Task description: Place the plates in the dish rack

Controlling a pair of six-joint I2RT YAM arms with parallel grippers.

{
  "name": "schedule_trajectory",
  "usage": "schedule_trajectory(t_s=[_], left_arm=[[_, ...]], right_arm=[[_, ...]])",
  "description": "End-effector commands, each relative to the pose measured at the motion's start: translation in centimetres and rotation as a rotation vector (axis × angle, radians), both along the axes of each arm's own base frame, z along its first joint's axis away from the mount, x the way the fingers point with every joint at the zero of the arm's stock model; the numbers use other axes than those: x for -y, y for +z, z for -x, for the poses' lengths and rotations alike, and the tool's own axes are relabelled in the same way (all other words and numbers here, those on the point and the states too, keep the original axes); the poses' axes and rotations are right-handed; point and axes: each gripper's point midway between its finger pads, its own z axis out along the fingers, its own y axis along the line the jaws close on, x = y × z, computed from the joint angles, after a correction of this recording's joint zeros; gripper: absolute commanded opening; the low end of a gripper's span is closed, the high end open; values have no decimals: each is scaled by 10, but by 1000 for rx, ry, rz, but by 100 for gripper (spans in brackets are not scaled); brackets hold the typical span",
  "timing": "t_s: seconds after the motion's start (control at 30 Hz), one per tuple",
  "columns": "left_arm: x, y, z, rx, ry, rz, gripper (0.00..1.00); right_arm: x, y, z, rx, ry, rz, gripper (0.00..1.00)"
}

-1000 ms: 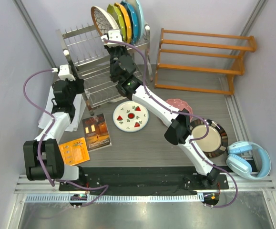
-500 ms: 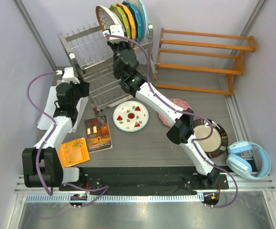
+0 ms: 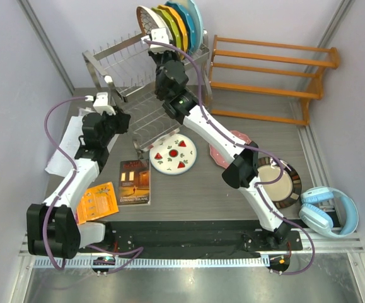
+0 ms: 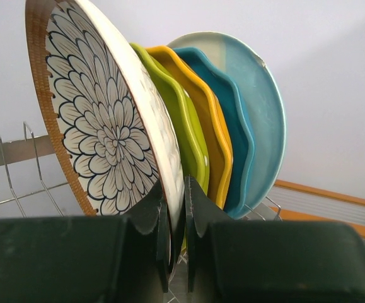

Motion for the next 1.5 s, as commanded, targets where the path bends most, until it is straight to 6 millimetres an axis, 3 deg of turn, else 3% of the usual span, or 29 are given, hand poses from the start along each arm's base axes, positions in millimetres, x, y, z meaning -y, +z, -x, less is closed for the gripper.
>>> schedule_trajectory(t_s=[0.0,0.1,0.3,0.47,0.57,0.6,0.63,0.67,1.13,1.47], left_arm=[[26,53,4,161,-104,53,25],[22,48,1,147,-78,37,44],[13,47,-5,152,-32,6,53],[11,48,-4,150,-22,7,64],[11,46,-1,143,-27,6,65],[11,45,0,142,-27,5,65],[12,45,1,142,-29,-1,65],[11,45,2,144,-31,-4,65],[13,48,5,152,-49,-18,65],[15,48,6,142,-61,-10,67]], right_arm=[[54,95,36,206,-25,-196,1],[42,87,31,185,8,-174,1],[12,62,24,137,66,-113,1],[5,51,17,141,60,-96,1],[2,47,15,144,63,-96,19],[0,48,16,147,68,-96,19],[0,48,17,149,69,-93,16],[0,50,17,156,68,-97,1],[33,85,38,226,10,-230,1],[8,54,20,175,47,-165,1]])
